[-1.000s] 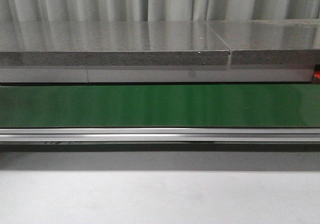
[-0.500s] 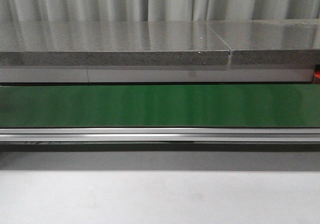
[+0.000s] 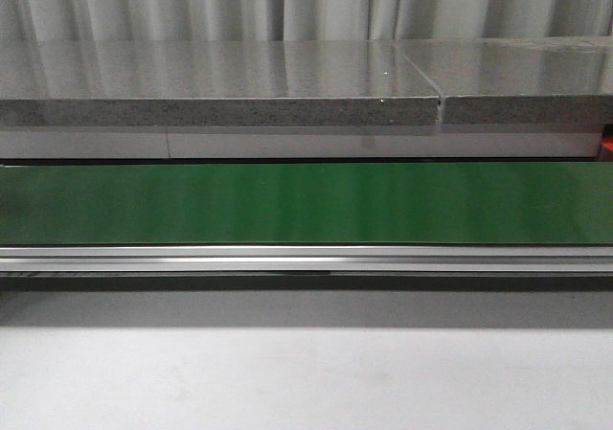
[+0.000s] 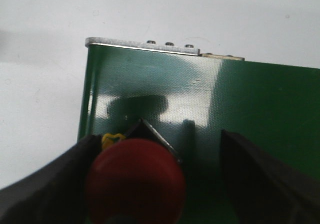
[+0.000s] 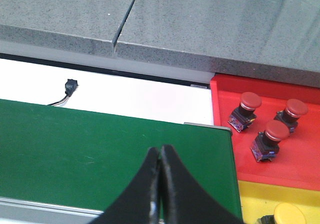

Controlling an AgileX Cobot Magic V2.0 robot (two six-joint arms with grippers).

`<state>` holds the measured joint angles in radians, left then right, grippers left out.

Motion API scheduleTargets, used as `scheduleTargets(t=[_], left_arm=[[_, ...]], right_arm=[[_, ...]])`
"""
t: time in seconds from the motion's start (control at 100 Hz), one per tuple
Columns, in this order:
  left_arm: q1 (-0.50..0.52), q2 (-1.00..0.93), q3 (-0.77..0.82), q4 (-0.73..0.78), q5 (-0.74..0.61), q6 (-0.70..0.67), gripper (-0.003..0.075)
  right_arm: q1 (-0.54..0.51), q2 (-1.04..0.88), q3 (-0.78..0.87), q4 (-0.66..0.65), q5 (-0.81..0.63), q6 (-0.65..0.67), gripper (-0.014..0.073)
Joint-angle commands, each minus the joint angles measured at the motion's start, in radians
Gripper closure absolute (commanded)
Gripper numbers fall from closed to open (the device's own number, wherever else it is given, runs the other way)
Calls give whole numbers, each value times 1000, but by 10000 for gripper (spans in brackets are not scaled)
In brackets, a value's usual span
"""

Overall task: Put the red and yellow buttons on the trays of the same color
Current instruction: 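Set the red button on the belt start and open the left gripper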

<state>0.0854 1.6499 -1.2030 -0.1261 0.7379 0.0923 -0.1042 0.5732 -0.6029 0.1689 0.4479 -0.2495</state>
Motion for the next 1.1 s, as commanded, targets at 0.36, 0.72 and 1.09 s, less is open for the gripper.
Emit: scheduleTargets(t=[0.36, 0.72, 1.09], left_arm=[[-8, -42, -114, -56, -18, 1, 85], [33, -33, -243, -30, -52, -1, 90], [222, 109, -244, -34, -48, -7, 90]], right_arm=[[2, -1, -27, 2, -69, -7, 662], [2, -1, -27, 2, -69, -7, 662], [2, -1, -27, 2, -68, -7, 662]])
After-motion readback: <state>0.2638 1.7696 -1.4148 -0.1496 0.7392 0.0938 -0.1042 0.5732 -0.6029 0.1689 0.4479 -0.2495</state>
